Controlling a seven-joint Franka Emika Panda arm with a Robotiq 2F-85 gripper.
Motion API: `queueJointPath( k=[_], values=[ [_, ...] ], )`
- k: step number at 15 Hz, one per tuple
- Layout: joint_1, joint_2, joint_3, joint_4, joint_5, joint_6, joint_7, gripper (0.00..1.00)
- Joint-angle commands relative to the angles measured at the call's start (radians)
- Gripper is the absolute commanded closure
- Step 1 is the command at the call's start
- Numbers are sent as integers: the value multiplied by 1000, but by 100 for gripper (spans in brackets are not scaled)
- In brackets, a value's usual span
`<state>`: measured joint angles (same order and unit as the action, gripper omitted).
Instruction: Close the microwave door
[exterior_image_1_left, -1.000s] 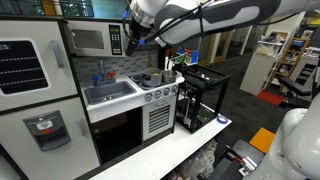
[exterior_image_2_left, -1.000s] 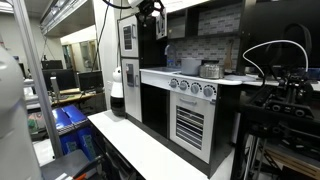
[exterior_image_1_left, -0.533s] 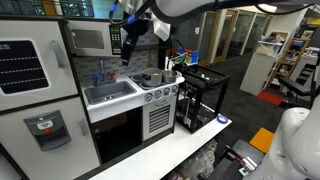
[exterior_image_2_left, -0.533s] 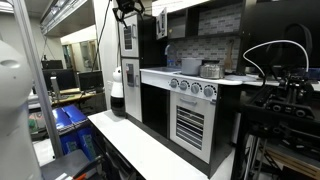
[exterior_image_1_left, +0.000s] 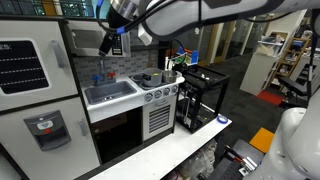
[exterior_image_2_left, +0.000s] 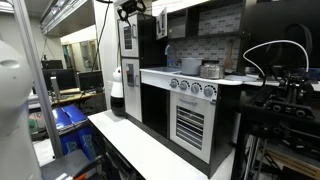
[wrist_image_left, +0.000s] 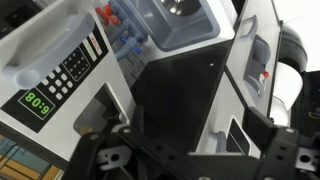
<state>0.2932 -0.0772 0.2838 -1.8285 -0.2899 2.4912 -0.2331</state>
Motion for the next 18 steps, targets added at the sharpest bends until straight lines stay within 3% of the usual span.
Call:
queueJointPath(
  k=[1,4,8,18],
  values=[
    [-15,69,-13,9,-10,122,-75,0],
    [-20,120,-25,26,-16,154,-138,0],
    [-25,163,-36,59,-83,107,-194,0],
    [-27,228,-79,143,-390,-26,-227,0]
  ],
)
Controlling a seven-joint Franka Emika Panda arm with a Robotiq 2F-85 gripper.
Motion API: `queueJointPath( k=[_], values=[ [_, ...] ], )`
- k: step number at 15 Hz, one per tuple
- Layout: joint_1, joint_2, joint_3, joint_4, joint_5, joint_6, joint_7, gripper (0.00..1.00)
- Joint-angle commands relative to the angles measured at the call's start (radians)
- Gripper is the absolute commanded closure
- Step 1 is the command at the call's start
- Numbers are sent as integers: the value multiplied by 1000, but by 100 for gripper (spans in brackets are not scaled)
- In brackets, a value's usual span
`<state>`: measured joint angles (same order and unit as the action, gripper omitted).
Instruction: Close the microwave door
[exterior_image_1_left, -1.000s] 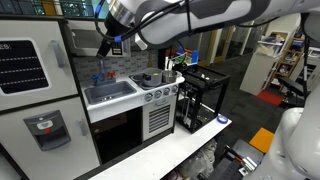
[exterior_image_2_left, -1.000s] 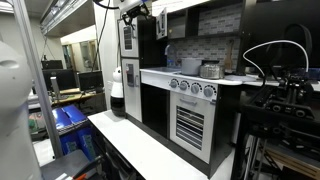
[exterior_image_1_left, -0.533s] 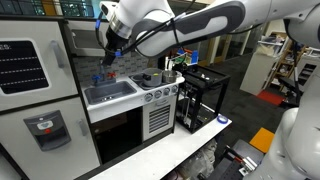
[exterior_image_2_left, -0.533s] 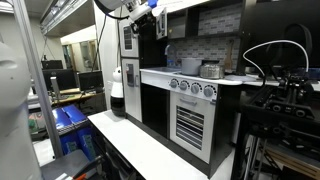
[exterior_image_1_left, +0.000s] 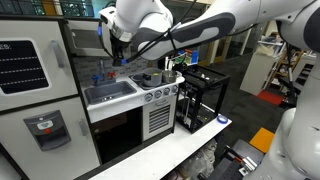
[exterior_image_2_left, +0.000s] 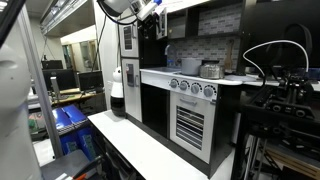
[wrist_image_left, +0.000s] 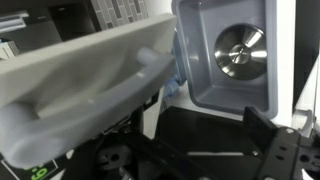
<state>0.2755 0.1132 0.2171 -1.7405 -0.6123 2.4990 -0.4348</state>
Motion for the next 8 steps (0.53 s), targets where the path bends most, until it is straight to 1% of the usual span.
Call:
queueJointPath(
  k=[1,6,7,8],
  values=[
    [-10,44,-19,62,-95,-38,-21,0],
    [-18,80,-38,110,-183,-69,-39,0],
    [-15,87,-38,120,-198,-75,-41,0],
    [5,88,-30,125,-223,-95,-19,0]
  ],
)
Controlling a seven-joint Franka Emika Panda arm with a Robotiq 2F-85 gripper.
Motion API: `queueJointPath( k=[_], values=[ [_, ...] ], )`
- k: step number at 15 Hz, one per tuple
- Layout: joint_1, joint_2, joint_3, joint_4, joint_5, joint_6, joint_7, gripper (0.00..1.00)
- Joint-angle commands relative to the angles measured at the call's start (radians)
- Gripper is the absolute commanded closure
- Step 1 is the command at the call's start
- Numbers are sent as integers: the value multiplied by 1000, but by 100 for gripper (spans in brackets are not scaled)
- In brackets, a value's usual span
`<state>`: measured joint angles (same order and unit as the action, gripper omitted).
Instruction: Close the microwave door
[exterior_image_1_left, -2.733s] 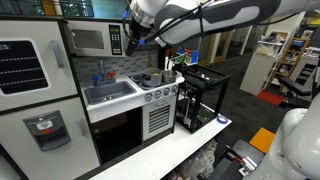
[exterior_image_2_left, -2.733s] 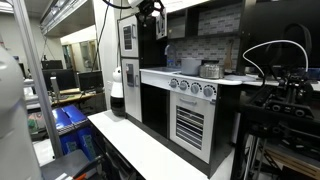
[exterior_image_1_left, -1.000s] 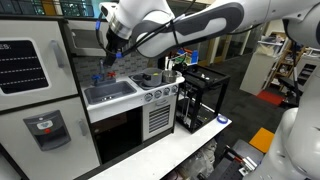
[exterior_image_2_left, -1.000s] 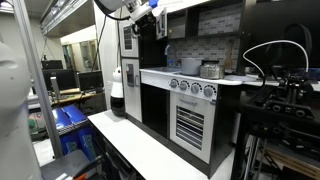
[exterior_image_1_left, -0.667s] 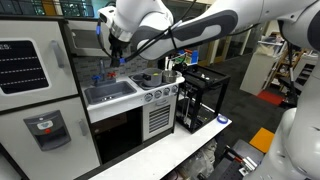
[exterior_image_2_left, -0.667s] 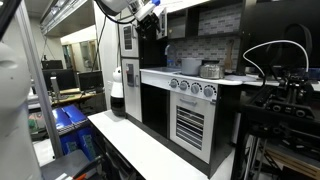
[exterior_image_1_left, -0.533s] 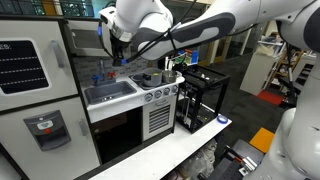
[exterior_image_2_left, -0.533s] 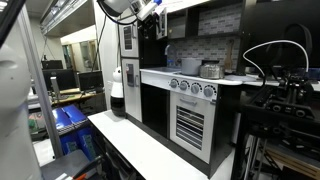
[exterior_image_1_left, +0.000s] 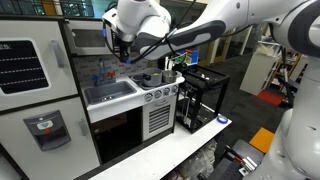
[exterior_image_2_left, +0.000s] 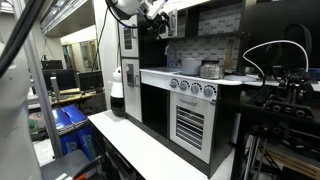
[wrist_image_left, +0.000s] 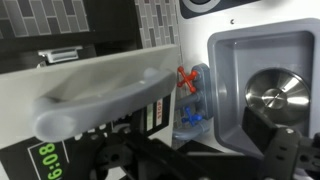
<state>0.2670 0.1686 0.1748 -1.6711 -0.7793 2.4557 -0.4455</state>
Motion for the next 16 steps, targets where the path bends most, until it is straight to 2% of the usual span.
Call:
queueJointPath(
  k=[1,7,10,11,13,16],
  values=[
    [22,37,17,65,-76,-63,-3,0],
    [84,70,54,134,-180,-149,18,0],
    [131,71,79,154,-207,-256,66,0],
    [99,51,75,116,-182,-188,43,0],
    [120,54,87,127,-186,-234,60,0],
    [124,54,89,129,-186,-240,62,0]
  ],
)
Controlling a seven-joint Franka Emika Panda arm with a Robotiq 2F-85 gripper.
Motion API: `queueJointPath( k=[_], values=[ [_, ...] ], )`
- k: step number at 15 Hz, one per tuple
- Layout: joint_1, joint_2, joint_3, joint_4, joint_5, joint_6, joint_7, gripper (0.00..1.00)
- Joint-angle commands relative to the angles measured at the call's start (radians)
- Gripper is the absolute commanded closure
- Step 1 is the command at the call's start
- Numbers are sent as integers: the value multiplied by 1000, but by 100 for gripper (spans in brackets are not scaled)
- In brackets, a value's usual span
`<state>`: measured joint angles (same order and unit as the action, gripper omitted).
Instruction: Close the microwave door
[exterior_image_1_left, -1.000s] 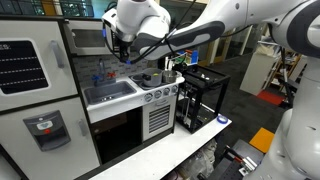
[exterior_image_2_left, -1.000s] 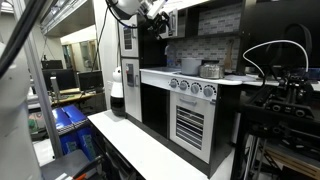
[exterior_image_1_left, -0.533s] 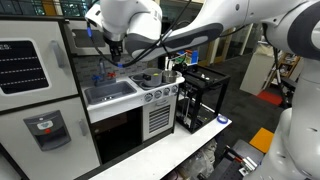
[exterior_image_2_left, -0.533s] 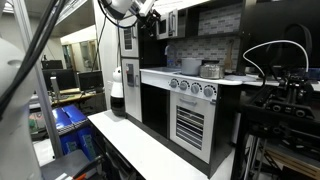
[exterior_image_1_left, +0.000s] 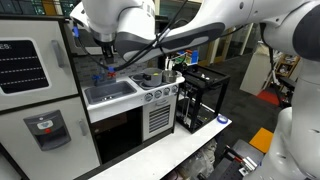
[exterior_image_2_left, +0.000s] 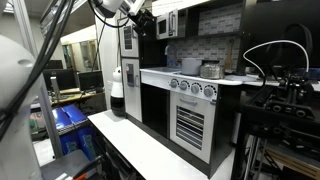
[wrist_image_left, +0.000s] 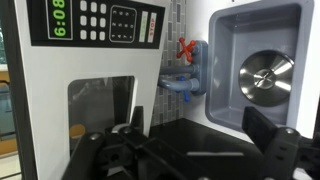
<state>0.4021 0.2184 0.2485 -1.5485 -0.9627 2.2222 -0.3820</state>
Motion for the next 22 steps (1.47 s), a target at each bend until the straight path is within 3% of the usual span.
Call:
queueJointPath(
  k=[1,6,14,22],
  values=[
    [-13,4,14,7,-3,-6,-1,0],
    [-14,4,14,8,-3,-6,-1,0],
    [-75,-51,-12,-33,-11,173,9,0],
    [-112,-15,-27,-16,-2,212,7,0]
  ],
)
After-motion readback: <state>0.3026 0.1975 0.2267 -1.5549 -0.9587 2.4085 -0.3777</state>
